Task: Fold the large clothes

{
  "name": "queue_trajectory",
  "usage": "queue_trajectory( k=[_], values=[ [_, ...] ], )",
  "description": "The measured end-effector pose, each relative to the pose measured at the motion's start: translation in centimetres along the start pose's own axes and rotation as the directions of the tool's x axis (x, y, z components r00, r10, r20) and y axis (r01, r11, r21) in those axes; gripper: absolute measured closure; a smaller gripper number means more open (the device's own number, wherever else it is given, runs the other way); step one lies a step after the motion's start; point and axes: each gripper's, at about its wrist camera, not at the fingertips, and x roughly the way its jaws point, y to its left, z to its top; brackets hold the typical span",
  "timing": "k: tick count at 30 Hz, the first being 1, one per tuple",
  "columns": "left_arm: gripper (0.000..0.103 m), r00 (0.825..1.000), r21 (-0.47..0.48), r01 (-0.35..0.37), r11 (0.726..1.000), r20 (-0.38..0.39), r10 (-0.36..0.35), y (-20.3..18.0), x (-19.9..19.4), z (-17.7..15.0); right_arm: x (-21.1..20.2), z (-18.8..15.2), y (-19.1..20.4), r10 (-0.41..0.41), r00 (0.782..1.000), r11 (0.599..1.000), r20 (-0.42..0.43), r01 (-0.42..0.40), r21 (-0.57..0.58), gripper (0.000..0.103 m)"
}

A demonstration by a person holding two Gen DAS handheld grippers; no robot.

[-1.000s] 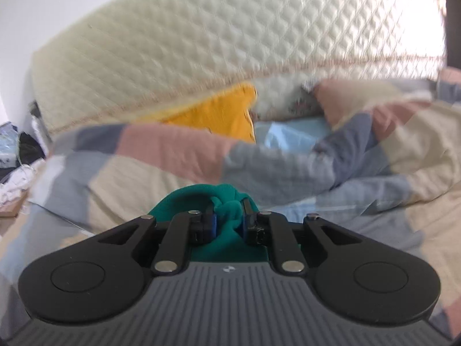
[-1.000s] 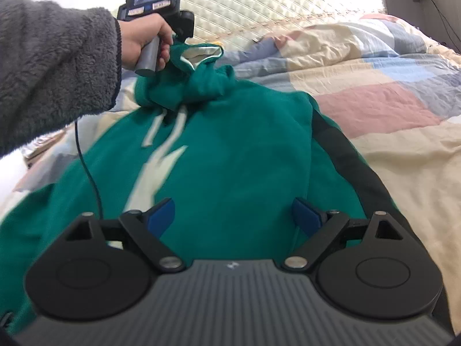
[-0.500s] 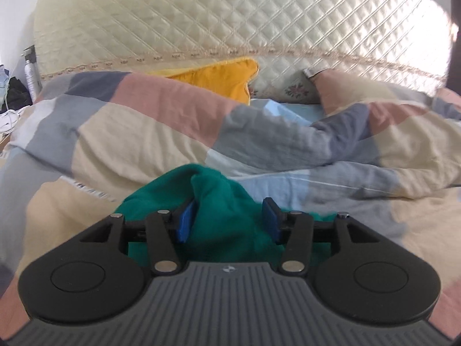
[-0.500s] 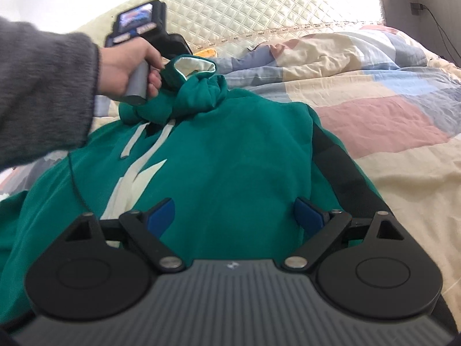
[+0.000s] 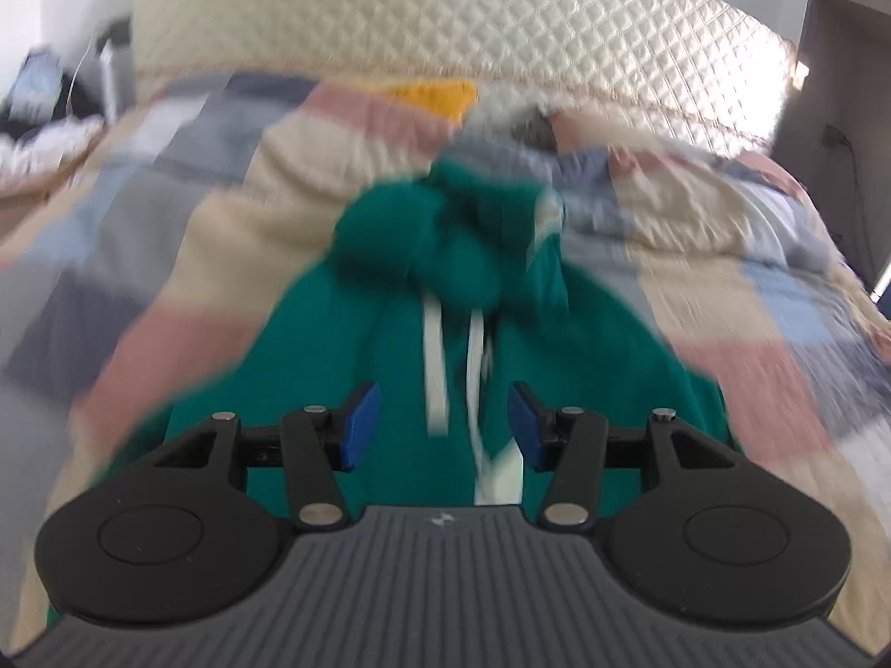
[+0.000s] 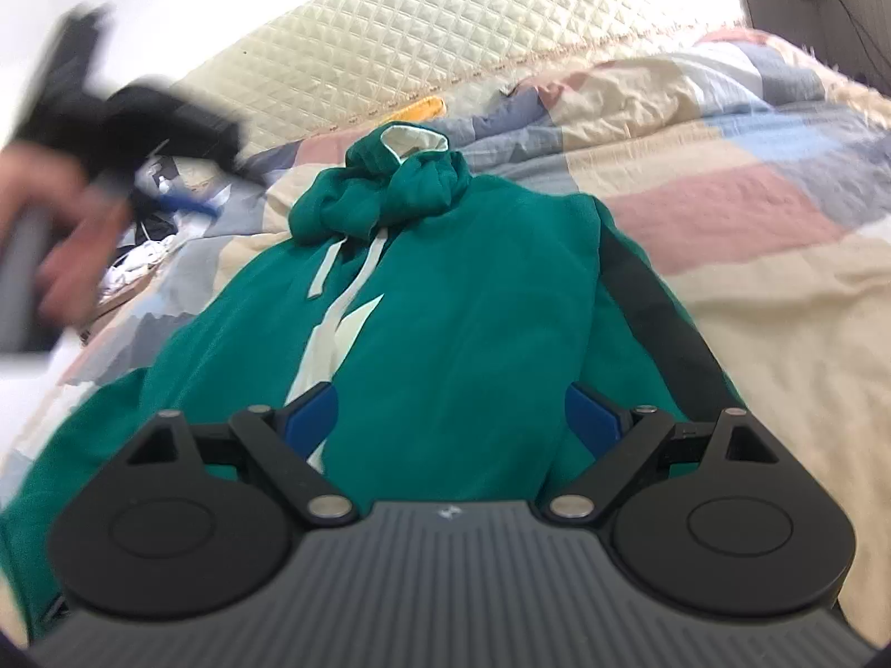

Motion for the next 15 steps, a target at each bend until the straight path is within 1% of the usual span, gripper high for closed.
queue_trajectory(
  k=[1, 5, 7, 8, 9, 11, 12, 14, 15],
  values=[
    [0.046, 1.0, -0.014, 0.01, 1.0, -0.014, -0.01, 0.8, -1.5, -1.7, -0.5, -0.1, 0.0, 0.013, 1.0, 1.0, 0.003, -0.013, 0.003, 0.013],
    [0.046, 0.997, -0.052, 0.022, 0.998, -0.066, -0.025, 3.5, -6.5, -8.4, -2.2, -0.5, 0.0, 0.057, 0.997, 0.996, -0.057, -0.053, 0.068, 0.013],
    [0.044, 0.996, -0.093, 0.02, 0.996, -0.084, -0.028, 4.8, -8.2, -11.3, -2.8, -1.0, -0.2, 0.104, 0.99, 0.987, -0.098, -0.091, 0.13, 0.013],
    [0.043, 0.995, -0.129, 0.02, 0.991, -0.09, -0.032, 5.6, -9.0, -12.6, -3.0, -1.3, -0.3, 0.133, 0.984, 0.98, -0.117, -0.114, 0.161, 0.013],
    [0.042, 0.994, -0.172, 0.023, 0.985, -0.098, -0.041, 6.4, -9.5, -13.8, -3.1, -1.6, -0.5, 0.16, 0.977, 0.972, -0.138, -0.132, 0.192, 0.013],
    [0.041, 0.991, -0.249, 0.038, 0.968, -0.116, -0.069, 7.9, -10.2, -15.8, -3.3, -2.4, -0.6, 0.183, 0.968, 0.961, -0.17, -0.14, 0.239, 0.013],
    [0.041, 0.988, -0.292, 0.045, 0.955, -0.13, -0.087, 8.6, -10.3, -16.6, -3.4, -2.8, -0.6, 0.183, 0.965, 0.959, -0.188, -0.132, 0.252, 0.014],
    [0.04, 0.977, -0.363, 0.085, 0.928, -0.15, -0.149, 9.5, -10.2, -17.8, -3.2, -3.4, -0.5, 0.177, 0.958, 0.957, -0.225, -0.115, 0.265, 0.013],
    [0.038, 0.974, -0.385, 0.096, 0.918, -0.154, -0.167, 9.7, -10.2, -18.3, -3.2, -3.7, -0.6, 0.183, 0.954, 0.954, -0.238, -0.113, 0.278, 0.023]
  ],
)
